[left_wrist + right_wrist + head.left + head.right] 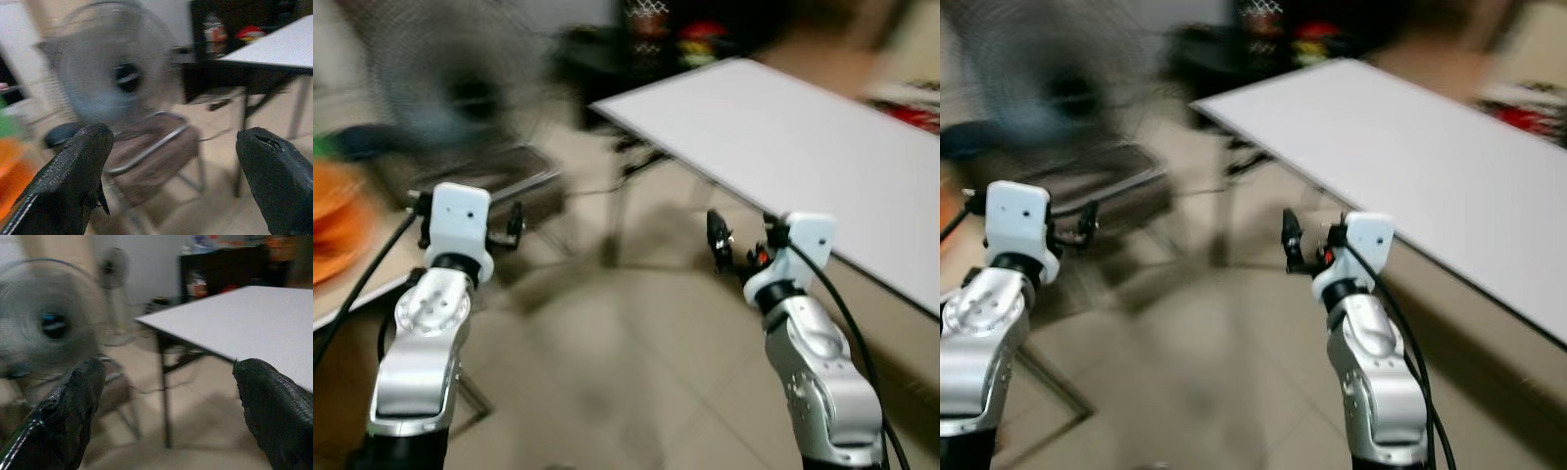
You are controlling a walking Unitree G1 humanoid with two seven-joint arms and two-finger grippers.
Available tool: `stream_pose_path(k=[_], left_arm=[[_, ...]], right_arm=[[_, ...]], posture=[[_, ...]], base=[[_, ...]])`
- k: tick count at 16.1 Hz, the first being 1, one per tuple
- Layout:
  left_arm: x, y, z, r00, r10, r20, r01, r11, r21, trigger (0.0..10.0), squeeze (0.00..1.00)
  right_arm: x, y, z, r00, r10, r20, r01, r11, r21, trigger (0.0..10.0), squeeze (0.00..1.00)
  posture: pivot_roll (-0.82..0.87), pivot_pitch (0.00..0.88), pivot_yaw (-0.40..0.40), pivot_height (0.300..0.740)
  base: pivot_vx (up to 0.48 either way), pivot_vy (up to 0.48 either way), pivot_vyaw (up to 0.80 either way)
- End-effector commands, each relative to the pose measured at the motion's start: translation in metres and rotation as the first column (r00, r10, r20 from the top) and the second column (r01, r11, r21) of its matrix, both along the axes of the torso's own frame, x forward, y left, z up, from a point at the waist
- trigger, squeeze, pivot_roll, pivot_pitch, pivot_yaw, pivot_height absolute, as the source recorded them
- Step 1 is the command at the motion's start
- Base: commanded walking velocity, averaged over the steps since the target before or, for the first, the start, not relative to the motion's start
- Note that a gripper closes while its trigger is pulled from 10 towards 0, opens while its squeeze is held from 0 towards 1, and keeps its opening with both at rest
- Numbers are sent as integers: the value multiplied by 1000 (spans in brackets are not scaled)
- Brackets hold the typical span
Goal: Setting the table
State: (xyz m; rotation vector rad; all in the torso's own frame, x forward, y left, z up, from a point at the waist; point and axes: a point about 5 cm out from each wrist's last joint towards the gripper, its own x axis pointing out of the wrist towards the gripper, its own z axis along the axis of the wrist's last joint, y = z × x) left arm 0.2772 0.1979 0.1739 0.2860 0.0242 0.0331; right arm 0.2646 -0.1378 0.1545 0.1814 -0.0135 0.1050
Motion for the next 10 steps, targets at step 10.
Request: stream_pose_path(k=[10], left_arm=[[10,-10,11,999,-29,45,29,1000,11,10000,0]], right_arm=[[4,-4,-6,1000,-1,-15,1,1000,11,10000,0]], posture=[[67,0,-16,740]], base=[[0,212,800]])
